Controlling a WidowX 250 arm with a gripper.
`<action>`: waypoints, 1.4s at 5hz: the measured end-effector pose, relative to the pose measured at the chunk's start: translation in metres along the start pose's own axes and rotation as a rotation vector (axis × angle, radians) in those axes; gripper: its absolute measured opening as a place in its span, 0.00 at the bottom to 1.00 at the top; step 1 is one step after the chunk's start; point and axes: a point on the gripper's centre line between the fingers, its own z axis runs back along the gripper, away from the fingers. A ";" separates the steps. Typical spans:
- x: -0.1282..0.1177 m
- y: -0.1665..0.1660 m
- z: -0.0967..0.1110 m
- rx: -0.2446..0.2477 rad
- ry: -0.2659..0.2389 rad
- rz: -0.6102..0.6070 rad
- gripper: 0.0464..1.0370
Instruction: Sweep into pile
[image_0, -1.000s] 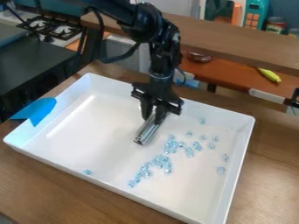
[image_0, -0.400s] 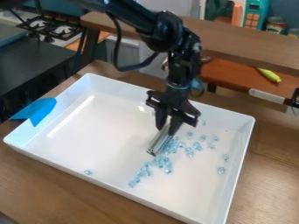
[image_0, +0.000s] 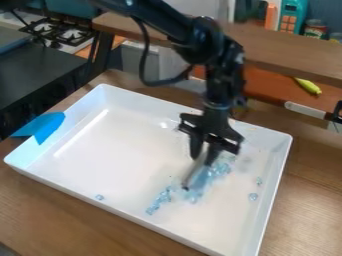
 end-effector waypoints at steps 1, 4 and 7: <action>-0.008 -0.018 0.013 -0.058 0.029 -0.034 0.28; -0.017 0.092 0.051 -0.026 -0.087 0.040 0.28; -0.065 0.189 0.018 0.085 -0.032 0.018 0.28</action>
